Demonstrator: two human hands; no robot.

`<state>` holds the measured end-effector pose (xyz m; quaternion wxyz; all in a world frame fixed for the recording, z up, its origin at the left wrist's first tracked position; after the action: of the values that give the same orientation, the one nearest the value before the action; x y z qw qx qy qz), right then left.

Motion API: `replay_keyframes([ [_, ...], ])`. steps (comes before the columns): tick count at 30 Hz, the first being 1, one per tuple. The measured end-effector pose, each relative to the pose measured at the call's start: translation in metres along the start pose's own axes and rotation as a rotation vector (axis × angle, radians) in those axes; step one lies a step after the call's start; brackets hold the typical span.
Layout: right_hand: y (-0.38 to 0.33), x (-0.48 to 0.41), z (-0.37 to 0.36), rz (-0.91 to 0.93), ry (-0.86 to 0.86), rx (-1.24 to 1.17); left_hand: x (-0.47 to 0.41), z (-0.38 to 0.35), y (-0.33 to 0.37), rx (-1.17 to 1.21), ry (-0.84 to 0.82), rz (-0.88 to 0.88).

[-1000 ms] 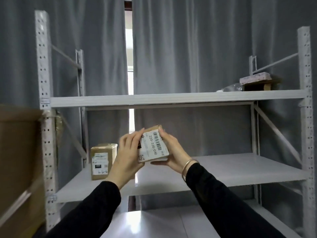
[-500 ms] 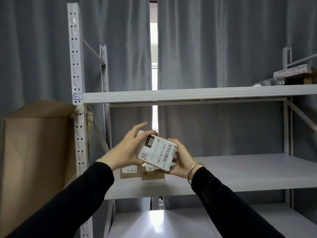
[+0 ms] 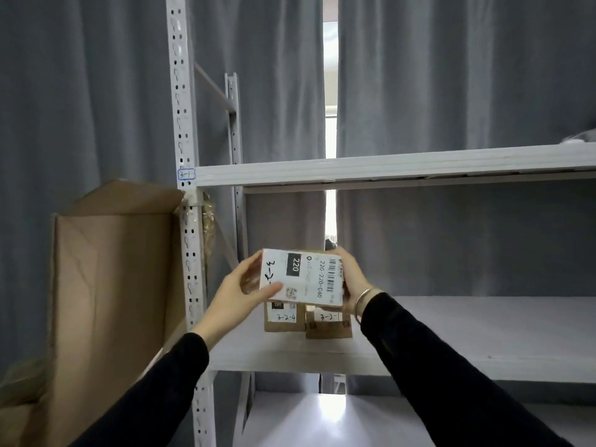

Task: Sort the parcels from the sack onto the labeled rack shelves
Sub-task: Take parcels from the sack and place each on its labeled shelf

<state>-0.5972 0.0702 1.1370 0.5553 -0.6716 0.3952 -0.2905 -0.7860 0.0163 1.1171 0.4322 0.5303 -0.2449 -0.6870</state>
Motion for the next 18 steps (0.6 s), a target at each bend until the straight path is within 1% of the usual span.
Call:
replay_keyframes([
  [1, -0.011, -0.007, 0.0, -0.012, -0.006, 0.182, -0.001, 0.004, -0.006, 0.071, 0.025, 0.082],
  [3, -0.031, -0.019, -0.008, -0.033, -0.03, 0.517, -0.001, 0.006, -0.013, 0.157, 0.023, 0.266],
  [5, -0.044, -0.031, -0.02, -0.064, -0.026, 0.705, 0.001, 0.004, -0.022, 0.289, -0.021, 0.365],
  [6, -0.048, -0.037, -0.027, -0.084, -0.011, 0.746, 0.003, 0.0, -0.025, 0.366, -0.038, 0.374],
  [9, -0.049, -0.046, -0.044, -0.042, 0.035, 0.718, 0.011, -0.009, -0.036, 0.478, 0.005, 0.32],
  [12, -0.041, -0.05, -0.052, -0.015, -0.022, 0.621, 0.015, -0.015, -0.043, 0.616, 0.096, 0.33],
  [14, -0.034, -0.057, -0.053, 0.032, -0.074, 0.476, 0.012, -0.017, -0.046, 0.762, 0.179, 0.354],
  [16, -0.027, -0.066, -0.053, 0.132, -0.107, 0.376, 0.006, -0.016, -0.046, 0.912, 0.261, 0.344],
  [18, -0.024, -0.072, -0.055, 0.263, -0.122, 0.413, -0.002, -0.012, -0.04, 1.037, 0.294, 0.306],
])
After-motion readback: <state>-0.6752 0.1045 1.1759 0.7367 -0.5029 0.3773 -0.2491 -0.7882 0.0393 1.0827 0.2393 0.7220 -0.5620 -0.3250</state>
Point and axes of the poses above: each hand's wrist, its own x-axis away from the middle knuckle, its own z-axis out of the back of the hand, y = z × x, the point moved 2 cm from there along -x, towards the middle knuckle, and after that the axes turned 7 degrees about -y, right-handed, at the moved point
